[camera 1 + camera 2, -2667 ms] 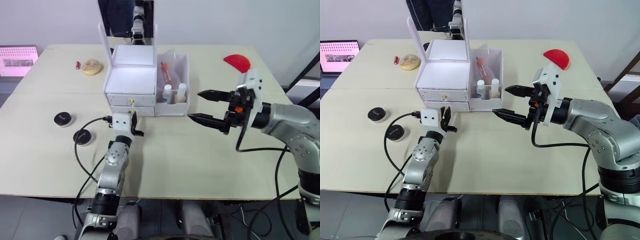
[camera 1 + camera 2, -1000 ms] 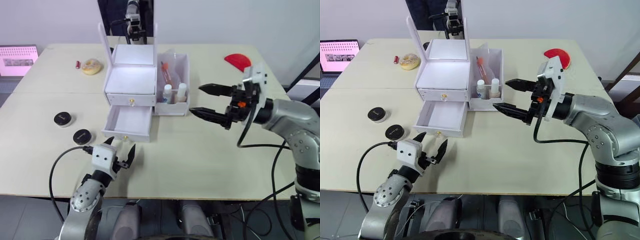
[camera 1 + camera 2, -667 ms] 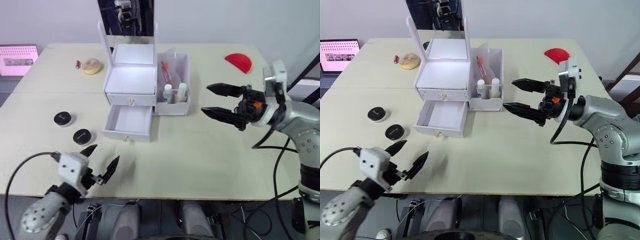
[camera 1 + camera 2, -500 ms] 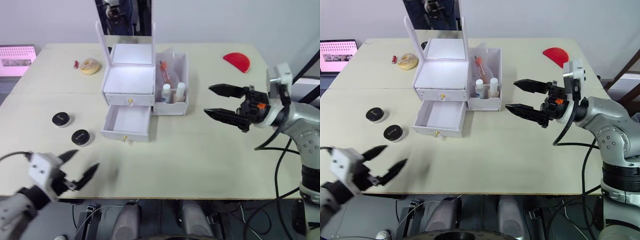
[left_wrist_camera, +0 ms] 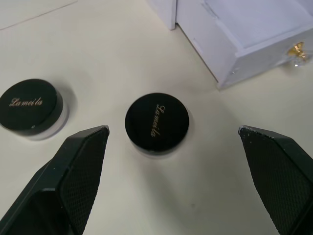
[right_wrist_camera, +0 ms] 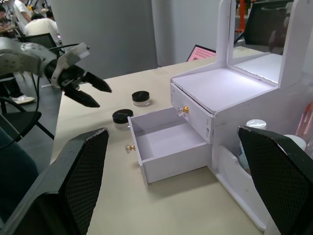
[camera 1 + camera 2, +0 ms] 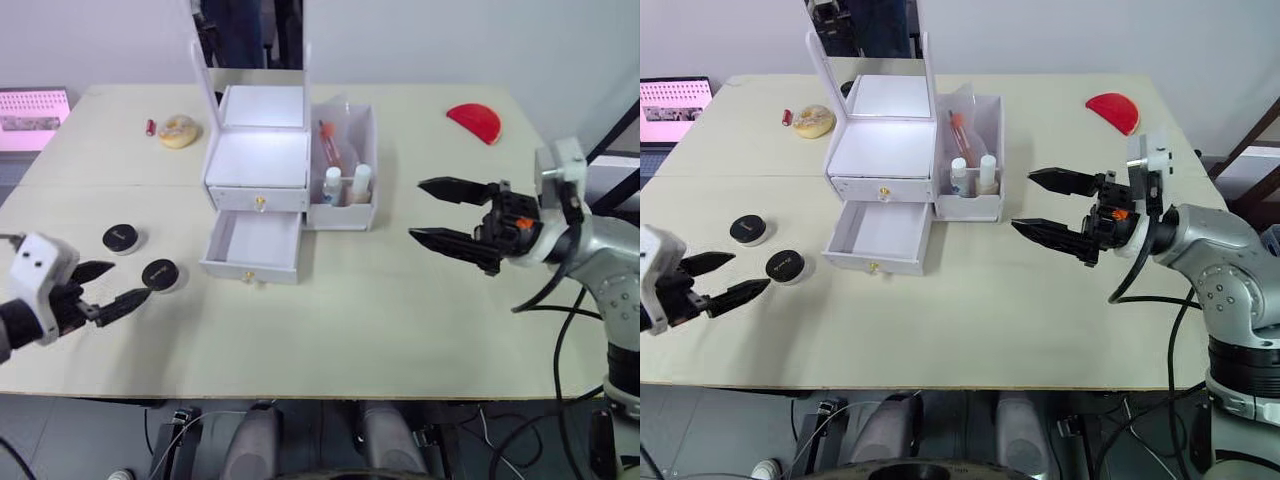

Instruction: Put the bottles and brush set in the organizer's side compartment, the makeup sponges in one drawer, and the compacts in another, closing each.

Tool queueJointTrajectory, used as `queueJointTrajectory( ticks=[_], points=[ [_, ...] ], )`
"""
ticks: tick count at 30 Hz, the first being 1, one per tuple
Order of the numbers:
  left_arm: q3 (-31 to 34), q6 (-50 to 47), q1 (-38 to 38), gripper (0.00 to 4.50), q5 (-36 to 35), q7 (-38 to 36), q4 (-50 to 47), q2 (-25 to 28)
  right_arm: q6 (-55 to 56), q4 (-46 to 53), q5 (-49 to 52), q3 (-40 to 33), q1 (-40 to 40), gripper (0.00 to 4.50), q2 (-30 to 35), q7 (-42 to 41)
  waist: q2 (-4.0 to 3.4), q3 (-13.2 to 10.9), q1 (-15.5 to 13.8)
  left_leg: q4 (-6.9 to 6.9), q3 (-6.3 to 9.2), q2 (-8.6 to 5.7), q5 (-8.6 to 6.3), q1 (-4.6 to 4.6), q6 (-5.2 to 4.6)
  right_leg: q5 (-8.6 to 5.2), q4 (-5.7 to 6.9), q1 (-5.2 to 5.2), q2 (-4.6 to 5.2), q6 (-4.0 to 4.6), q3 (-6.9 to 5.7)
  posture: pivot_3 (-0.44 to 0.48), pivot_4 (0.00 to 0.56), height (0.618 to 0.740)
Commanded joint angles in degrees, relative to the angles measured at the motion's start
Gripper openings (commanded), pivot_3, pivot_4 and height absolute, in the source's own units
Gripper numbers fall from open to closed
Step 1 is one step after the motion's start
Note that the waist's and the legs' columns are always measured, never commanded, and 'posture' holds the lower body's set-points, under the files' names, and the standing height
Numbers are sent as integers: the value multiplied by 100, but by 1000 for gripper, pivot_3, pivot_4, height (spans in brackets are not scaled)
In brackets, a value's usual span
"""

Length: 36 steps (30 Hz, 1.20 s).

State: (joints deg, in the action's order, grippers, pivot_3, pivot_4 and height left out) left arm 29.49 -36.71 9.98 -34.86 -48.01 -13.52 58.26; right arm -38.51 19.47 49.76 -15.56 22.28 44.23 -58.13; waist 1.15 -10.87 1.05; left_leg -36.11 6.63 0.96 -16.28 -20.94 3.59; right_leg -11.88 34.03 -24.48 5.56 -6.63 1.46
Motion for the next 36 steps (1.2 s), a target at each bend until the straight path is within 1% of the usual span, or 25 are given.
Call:
queueJointTrajectory(
  ticks=[1, 3, 6, 9, 11, 14, 20, 33, 35, 36],
  points=[
    [-457, 77, -506, 4472, 259, -103, 346, 89, 29, 389, 135, -86, -13, 4500, -41, 223, -1, 0, 9, 1, 0, 0, 0, 0, 0, 0, 0, -1, 0, 0, 0, 0, 150, 739],
    [-731, 44, -759, 4472, 316, -244, 449, 93, 22, 504, 128, -85, -66, 4500, -50, 340, 0, 0, 11, 2, 0, 0, 0, 0, 0, 1, 1, -1, 0, 0, 0, 0, 150, 739],
    [-1080, -34, -1159, 4472, 438, -252, 651, 54, 1, 661, 158, -98, -166, 4500, -31, 467, 0, 0, -6, 4, 0, 0, 0, -1, 0, 1, 0, -1, 0, -1, 0, 0, 150, 739],
    [-1430, 126, -1527, 4472, 765, -219, 1096, 17, -26, 770, 214, -123, -221, 4500, -17, 589, 0, 0, -11, 1, 1, 0, 1, -1, 0, 1, 3, -1, 0, -1, 0, 0, 150, 739],
    [-1551, 178, -1731, 4472, 889, -216, 1336, -34, -41, 831, 247, -141, -244, 4500, -15, 676, 0, 0, -11, 1, 0, 0, 1, 1, -1, 1, 5, 0, 0, -1, 0, 0, 150, 739],
    [-1715, 302, -1822, 4472, 1071, -304, 1538, -73, -67, 911, 313, -175, -285, 4500, -1, 771, 1, 1, 3, 0, 0, 0, 1, 1, -1, 2, 5, 0, 0, -1, 0, 0, 150, 739],
    [-1942, 412, -1894, 4472, 1216, -391, 1678, -303, -68, 973, 357, -204, -388, 4500, 56, 866, 1, 1, -15, 1, 1, 0, 1, 0, -1, 1, 4, 0, 0, -2, 0, 0, 150, 739],
    [-1823, 238, -1913, 4472, 1242, -355, 1746, -468, -16, 958, 329, -184, -425, 4500, 100, 870, 4, 2, -14, -3, 2, 0, 2, 1, -1, 3, 9, 2, 0, -2, 0, 0, 150, 739],
    [-1805, 210, -1923, 3961, 1239, -337, 1749, -490, -12, 948, 323, -183, -424, 4500, 106, 861, 4, 2, -16, -4, 1, 0, 2, 1, -1, 3, 10, 2, 0, -2, 0, 0, 150, 739],
    [-1796, 204, -1917, 3602, 1237, -336, 1745, -493, -9, 946, 320, -185, -424, 4500, 109, 859, 4, 2, -16, -4, 1, 0, 2, 1, -1, 3, 10, 2, 0, -2, 0, 0, 150, 739]
  ],
)
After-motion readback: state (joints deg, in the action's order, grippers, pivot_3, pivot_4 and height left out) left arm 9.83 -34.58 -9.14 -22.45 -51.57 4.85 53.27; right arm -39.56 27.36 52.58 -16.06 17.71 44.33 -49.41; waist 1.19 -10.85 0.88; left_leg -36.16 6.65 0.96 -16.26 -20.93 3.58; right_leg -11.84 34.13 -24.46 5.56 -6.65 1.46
